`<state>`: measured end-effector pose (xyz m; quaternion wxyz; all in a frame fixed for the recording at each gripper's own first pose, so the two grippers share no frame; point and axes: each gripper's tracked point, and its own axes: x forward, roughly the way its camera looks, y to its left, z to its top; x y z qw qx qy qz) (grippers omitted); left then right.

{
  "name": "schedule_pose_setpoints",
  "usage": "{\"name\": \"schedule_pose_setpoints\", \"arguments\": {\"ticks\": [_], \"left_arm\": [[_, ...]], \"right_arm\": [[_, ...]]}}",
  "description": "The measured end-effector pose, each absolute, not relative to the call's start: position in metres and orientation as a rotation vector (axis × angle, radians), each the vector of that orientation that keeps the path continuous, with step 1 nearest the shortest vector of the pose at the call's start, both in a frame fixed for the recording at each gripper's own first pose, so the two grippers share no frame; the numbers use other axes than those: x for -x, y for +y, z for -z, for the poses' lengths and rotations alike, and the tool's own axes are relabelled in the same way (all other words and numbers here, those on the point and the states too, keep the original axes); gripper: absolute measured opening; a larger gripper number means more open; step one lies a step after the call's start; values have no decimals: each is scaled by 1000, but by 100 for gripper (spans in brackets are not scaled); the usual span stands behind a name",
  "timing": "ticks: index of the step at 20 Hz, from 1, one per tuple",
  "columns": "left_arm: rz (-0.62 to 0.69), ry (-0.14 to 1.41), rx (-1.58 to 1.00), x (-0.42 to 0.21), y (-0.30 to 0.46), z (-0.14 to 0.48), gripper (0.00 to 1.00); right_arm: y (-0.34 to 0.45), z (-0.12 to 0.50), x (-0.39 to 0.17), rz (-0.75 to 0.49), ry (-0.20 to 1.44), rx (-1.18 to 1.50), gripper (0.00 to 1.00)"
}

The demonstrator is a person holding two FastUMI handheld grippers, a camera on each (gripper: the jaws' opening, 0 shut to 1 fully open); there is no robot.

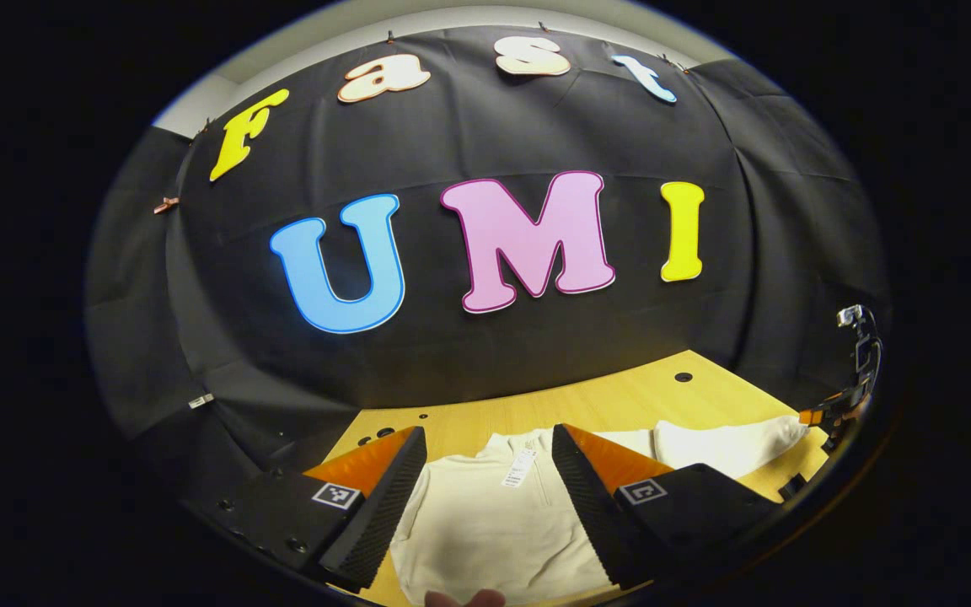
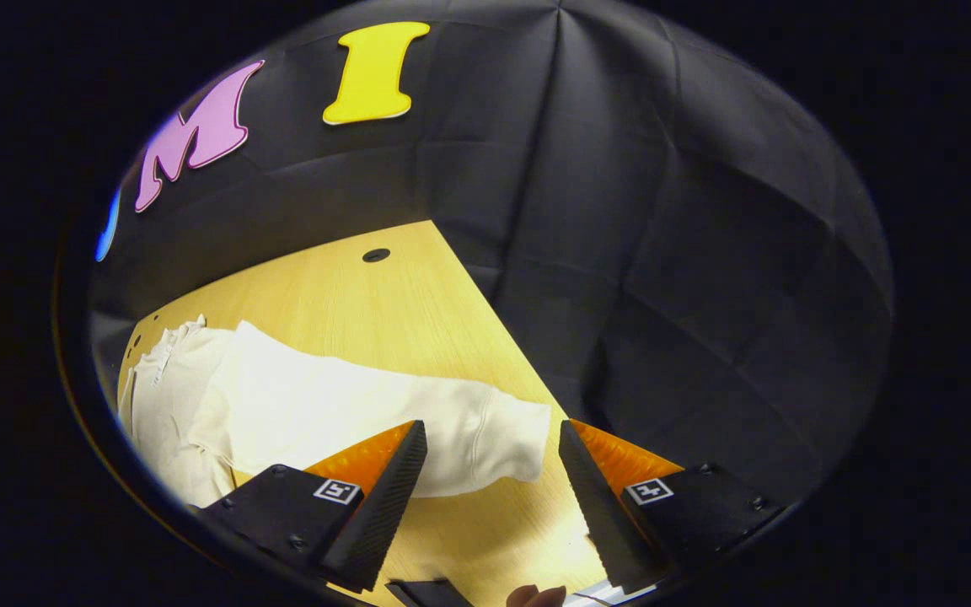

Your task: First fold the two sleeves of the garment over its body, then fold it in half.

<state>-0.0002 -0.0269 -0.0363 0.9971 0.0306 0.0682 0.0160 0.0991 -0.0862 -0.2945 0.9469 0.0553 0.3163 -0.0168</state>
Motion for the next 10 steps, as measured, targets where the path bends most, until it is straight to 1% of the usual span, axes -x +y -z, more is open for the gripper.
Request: {"name": "schedule_pose_setpoints", "arguments": {"ticks": [6,10], "left_arm": [[-73,181,-57,6,-18,48,96],[-97,195,-68,11,-12,52,96]], "right_arm": [[-90,340,-118,43,734,-98,98],[-92,362,-124,39,796,-138,98]]}}
